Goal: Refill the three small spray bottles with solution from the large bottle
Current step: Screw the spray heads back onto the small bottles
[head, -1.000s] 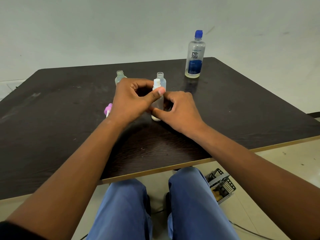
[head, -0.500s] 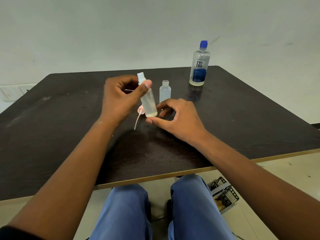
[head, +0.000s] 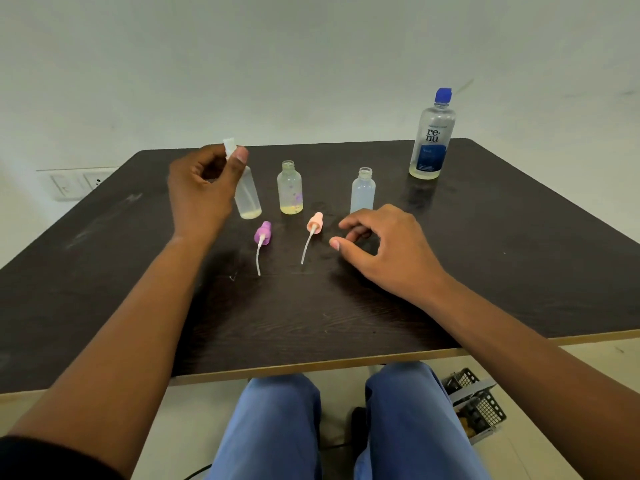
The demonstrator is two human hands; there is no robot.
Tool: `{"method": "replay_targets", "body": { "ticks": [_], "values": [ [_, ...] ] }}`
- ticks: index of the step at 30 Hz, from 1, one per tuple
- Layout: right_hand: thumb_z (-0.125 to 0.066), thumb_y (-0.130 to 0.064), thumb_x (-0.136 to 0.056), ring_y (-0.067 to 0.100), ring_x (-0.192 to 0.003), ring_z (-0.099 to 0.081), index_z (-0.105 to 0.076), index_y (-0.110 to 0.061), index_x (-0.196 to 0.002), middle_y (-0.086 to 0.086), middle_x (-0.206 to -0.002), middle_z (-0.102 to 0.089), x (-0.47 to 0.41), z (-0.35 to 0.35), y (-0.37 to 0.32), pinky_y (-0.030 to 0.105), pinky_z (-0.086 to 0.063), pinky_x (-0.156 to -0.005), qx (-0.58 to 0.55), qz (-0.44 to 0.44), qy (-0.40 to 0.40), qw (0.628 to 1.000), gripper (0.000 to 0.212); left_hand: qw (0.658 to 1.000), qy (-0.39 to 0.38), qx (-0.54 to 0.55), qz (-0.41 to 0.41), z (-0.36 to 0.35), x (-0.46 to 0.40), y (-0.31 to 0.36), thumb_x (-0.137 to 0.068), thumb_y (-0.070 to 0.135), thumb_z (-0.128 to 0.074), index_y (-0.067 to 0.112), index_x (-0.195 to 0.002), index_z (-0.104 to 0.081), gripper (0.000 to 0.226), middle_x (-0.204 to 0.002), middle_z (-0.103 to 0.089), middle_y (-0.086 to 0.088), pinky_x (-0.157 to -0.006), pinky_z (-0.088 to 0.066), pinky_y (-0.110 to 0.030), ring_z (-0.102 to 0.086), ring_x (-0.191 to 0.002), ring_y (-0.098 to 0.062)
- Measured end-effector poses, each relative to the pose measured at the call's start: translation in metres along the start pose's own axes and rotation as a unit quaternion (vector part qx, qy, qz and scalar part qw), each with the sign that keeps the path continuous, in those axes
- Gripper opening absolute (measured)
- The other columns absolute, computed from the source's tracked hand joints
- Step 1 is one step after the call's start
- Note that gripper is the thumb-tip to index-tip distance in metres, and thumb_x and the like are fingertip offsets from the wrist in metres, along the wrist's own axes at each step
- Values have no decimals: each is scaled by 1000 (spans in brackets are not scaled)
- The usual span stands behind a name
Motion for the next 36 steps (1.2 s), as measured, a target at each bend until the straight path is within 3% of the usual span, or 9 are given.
{"method": "replay_targets", "body": {
  "ticks": [2,5,8,11,18,21,27,33,36],
  "values": [
    [-75,-49,-95,5,-95,-61,-76,-28,-117,-17,-93,-75,1,0,-3,26,-47,-83,13,9,-1,1000,30,999,-4,-39,20,-3,-1,-7,-101,39,-70,22,-68,-58,39,-54,-47,18,-58,-30,-16,-40,-54,1],
    [-74,-45,-96,4,-96,-58,-76,-26,-119,-15,-96,-75,2,-2,-9,21,-43,-82,28,24,-6,999,30,996,-3,-75,39,-4,0,-18,-100,41,-72,31,-68,-56,37,-53,-50,23,-58,-30,-12,-46,-53,4],
    [-74,-41,-97,6,-99,-57,-75,-24,-122,-12,-100,-75,2,-5,-17,24,-44,-83,44,44,-11,998,31,995,-1,-91,50,-1,1,-25,-98,45,-73,25,-83,-74,24,-70,-63,20,-65,-39,-17,-56,-64,4],
    [-74,-37,-97,10,-99,-58,-73,-22,-124,-10,-103,-74,-1,-11,-24,29,-47,-86,46,49,-16,998,30,993,8,-101,61,2,3,-26,-97,48,-73,20,-101,-81,30,-89,-76,7,-72,-46,-23,-67,-80,-6],
    [-65,-39,-102,17,-96,-64,-67,-22,-129,-1,-99,-70,-34,-28,-36,37,-54,-83,55,31,-10,998,32,990,16,-115,84,4,7,-19,-96,49,-73,22,-103,-78,28,-95,-76,7,-85,-61,-38,-72,-90,-12],
    [-60,-36,-105,22,-97,-62,-70,-22,-132,5,-101,-67,-47,-38,-36,33,-45,-80,76,18,-32,996,32,988,12,-115,98,4,7,-20,-96,49,-73,22,-106,-79,30,-97,-77,7,-87,-62,-40,-72,-91,-11],
    [-58,-33,-106,25,-87,-59,-72,-12,-90,7,-89,-55,-49,-50,-35,33,-34,-71,109,-2,-60,992,30,987,-9,-125,98,1,9,-17,-92,48,-75,27,-113,-77,29,-105,-77,11,-89,-60,-40,-69,-95,-10],
    [-72,-24,-96,20,-92,-59,-68,-18,-99,1,-99,-59,-43,-44,-32,28,-35,-74,85,-13,-52,995,9,988,16,-142,51,5,10,2,-88,51,-69,28,-123,-72,42,-106,-70,13,-88,-59,-36,-66,-95,-7],
    [-73,-17,-92,18,-90,-61,-67,-18,-95,-1,-97,-64,-42,-39,-28,32,-44,-74,66,-26,-37,997,7,988,51,-140,29,10,11,10,-94,50,-63,27,-124,-72,38,-108,-71,13,-90,-60,-44,-67,-97,-7]
  ]
}}
Point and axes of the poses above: each hand's wrist, its own x-axis away from the middle knuckle, its own z-axis out of the back of the hand, y = z × x, the point moved 8 cm from there along -x, towards the middle knuckle
